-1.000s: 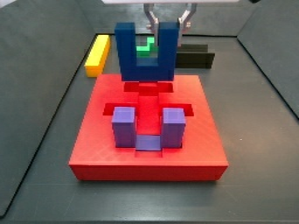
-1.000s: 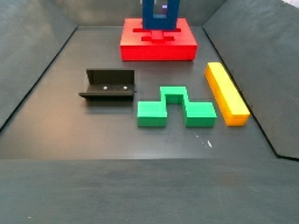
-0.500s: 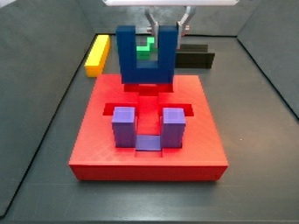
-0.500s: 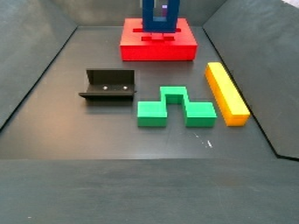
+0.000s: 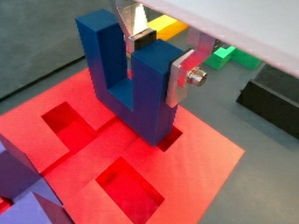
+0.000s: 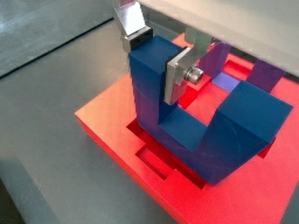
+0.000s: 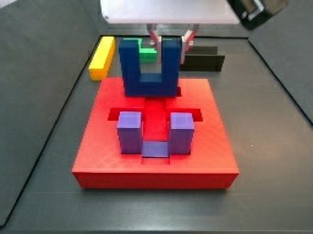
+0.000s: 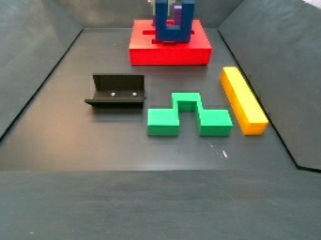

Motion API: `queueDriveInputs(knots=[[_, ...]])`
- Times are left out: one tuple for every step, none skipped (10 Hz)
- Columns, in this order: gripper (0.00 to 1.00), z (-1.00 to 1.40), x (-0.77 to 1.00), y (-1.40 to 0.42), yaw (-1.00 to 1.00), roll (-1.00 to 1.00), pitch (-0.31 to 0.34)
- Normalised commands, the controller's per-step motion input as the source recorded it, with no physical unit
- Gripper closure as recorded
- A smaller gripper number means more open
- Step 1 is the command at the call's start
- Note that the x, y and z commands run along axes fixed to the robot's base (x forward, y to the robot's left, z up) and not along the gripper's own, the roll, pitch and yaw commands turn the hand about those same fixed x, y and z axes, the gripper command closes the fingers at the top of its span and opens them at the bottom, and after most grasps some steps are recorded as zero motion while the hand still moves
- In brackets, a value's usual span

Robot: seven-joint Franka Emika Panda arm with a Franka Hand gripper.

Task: Pick up the blue object. Move up. Move to above the board. Insert the blue object.
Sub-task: Insert the blue object.

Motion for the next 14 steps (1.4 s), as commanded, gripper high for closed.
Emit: queueDriveInputs(knots=[[1.00, -0.05, 0.08, 0.00, 0.00, 0.04, 0.007], [1.00, 0.00, 0.29, 0.16, 0.00, -0.01, 0.033], [1.00, 0.00, 0.22, 0.16, 0.00, 0.00, 0.023], [1.00, 0.00, 0.19, 0.16, 0.00, 0.00, 0.014], [1.00, -0.08, 0.00, 0.03, 0.00, 0.01, 0.000], [1.00, -0.13, 0.00, 0.00, 0.00, 0.00, 0.000], [1.00, -0.11, 0.00, 0.00, 0.00, 0.00, 0.000], [1.00, -0.02, 0.00, -0.13, 0.00, 0.00, 0.000], [1.00, 0.00, 0.07, -0.11, 0.00, 0.00, 0.000], [1.00, 0.00, 0.13, -0.07, 0.00, 0.00, 0.000], [1.00, -0.07, 0.15, 0.00, 0.00, 0.03, 0.000], [1.00, -0.19, 0.23, 0.00, 0.02, 0.09, 0.000], [1.00, -0.23, 0.28, 0.00, 0.04, 0.10, 0.000], [1.00, -0.15, 0.13, 0.00, 0.03, 0.06, 0.000]])
